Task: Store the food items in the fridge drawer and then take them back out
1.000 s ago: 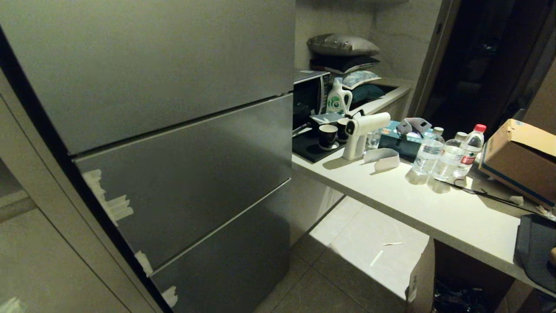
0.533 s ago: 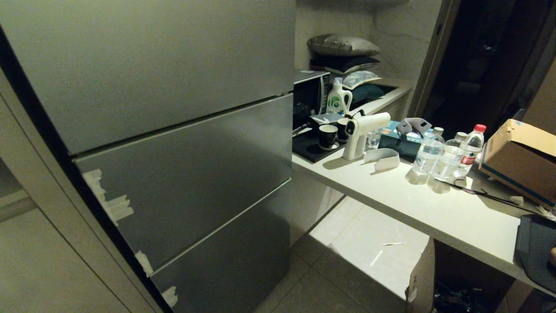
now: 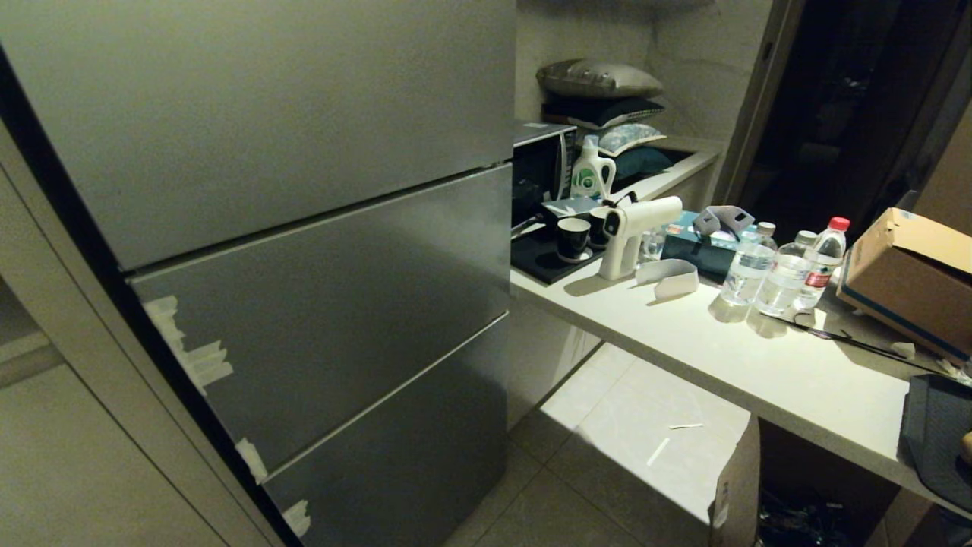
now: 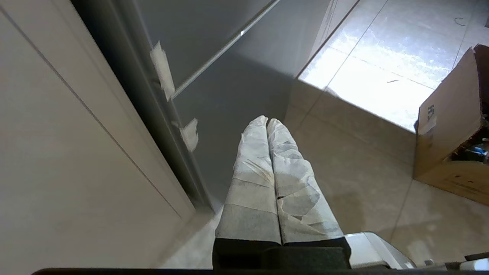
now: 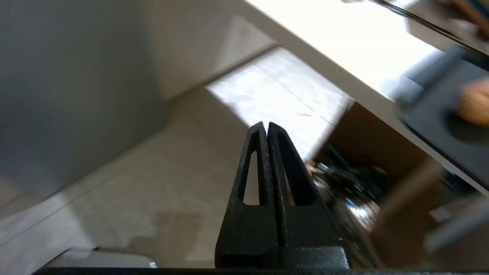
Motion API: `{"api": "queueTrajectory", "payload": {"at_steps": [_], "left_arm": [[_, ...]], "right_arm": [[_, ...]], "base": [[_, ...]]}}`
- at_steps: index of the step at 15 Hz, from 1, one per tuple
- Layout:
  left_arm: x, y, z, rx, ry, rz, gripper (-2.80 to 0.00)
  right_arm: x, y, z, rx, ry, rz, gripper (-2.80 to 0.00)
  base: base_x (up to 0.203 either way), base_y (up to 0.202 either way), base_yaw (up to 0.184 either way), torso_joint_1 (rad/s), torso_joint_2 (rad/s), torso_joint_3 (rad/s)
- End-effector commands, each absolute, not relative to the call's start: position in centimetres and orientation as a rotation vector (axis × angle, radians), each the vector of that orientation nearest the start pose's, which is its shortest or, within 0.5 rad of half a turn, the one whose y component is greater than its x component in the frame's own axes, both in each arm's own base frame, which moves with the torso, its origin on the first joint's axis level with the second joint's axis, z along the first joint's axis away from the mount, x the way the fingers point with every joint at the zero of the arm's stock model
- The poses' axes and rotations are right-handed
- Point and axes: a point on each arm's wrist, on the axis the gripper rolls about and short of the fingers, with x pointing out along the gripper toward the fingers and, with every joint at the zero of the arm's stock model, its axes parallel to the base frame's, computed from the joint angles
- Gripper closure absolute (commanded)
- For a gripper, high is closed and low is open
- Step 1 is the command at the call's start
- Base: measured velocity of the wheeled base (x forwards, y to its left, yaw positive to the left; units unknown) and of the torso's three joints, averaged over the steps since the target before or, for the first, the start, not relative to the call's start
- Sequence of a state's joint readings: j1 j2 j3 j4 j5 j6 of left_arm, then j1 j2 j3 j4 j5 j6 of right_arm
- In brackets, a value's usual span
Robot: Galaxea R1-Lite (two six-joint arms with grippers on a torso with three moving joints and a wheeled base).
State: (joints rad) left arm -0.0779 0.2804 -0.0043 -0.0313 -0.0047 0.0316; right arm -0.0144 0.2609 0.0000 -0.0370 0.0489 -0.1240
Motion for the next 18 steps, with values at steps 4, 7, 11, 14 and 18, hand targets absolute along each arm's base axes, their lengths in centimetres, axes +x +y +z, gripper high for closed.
{"api": "queueTrajectory", "payload": {"at_steps": [4,7,11,14,18], "left_arm": [[-0.3,0.0,7.9,0.051,0.275,0.011,0.00],[-1.0,0.0,7.8,0.087,0.173,0.002,0.00],[-2.3,-0.1,7.5,0.060,0.006,-0.045,0.00],[-2.3,0.0,7.5,0.008,0.005,-0.006,0.00],[-2.3,0.0,7.5,0.003,0.005,-0.006,0.00]], "right_arm": [[-1.0,0.0,7.8,-0.114,0.123,0.009,0.00],[-2.1,0.1,7.6,-0.117,-0.013,0.006,0.00],[-2.1,0.1,7.5,-0.074,-0.031,0.007,0.00],[-2.1,0.1,7.5,-0.060,-0.031,0.002,0.00],[-2.1,0.0,7.6,-0.028,-0.055,-0.011,0.00]], "base": [[0.000,0.000,0.000,0.000,0.00,0.000],[0.000,0.000,0.000,0.000,0.00,0.000],[0.000,0.000,0.000,0.000,0.00,0.000],[0.000,0.000,0.000,0.000,0.00,0.000],[0.000,0.000,0.000,0.000,0.00,0.000]]}}
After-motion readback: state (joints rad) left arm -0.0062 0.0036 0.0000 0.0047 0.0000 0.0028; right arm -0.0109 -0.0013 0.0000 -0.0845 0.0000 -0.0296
